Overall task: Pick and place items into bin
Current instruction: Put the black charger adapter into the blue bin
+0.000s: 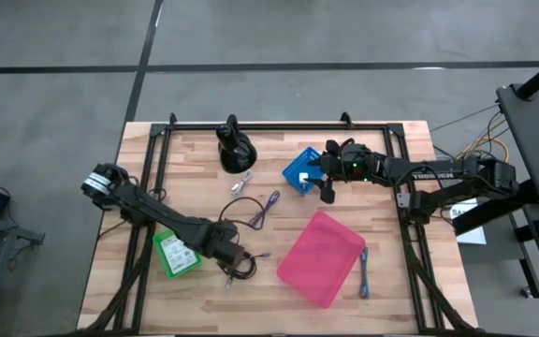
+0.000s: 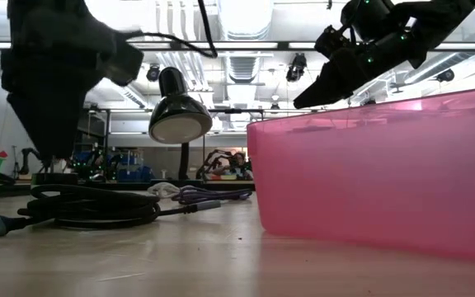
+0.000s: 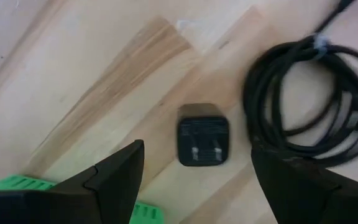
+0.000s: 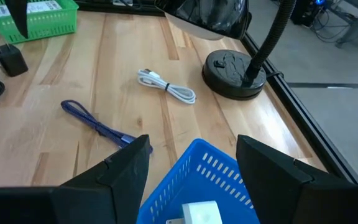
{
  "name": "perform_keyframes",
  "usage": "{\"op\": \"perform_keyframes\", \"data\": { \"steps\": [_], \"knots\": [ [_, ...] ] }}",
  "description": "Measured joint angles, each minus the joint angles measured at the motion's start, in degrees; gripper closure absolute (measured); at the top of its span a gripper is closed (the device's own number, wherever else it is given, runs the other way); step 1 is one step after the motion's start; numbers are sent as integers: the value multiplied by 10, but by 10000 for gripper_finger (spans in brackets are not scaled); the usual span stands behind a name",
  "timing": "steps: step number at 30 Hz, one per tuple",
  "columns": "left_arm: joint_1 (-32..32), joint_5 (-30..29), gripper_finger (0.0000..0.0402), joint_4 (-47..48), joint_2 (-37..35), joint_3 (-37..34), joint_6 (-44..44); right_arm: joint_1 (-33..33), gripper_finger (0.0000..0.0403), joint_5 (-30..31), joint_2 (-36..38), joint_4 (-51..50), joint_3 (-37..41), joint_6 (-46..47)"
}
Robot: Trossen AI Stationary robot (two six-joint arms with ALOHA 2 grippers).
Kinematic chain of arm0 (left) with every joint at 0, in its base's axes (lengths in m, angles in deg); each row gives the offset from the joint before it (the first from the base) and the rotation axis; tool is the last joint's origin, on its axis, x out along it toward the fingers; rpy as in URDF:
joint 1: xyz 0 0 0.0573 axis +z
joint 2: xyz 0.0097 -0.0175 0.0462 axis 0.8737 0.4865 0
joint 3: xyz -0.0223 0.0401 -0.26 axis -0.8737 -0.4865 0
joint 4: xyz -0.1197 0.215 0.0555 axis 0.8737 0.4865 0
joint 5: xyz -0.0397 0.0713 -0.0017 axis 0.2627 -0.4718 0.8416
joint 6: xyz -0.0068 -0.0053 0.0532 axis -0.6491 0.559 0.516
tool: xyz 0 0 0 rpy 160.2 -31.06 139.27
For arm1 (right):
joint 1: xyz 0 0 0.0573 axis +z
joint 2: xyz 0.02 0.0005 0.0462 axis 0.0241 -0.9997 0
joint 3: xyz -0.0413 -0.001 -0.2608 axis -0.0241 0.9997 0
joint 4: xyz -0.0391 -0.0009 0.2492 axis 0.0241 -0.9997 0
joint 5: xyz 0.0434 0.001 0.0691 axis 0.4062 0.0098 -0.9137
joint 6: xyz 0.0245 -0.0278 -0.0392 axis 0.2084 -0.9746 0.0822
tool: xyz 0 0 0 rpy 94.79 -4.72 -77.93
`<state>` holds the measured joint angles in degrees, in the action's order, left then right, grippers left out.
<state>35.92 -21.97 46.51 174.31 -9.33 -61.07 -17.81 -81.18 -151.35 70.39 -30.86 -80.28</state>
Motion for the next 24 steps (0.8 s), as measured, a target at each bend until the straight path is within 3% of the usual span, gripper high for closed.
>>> {"op": "perform_keyframes", "data": {
  "steps": [11,24],
  "knots": [
    [0,-17,123,-29,16,-24,12,0,177,0,0,0,1,0],
    [0,3,124,-32,20,-56,36,0,177,0,0,0,4,0]
  ]
}}
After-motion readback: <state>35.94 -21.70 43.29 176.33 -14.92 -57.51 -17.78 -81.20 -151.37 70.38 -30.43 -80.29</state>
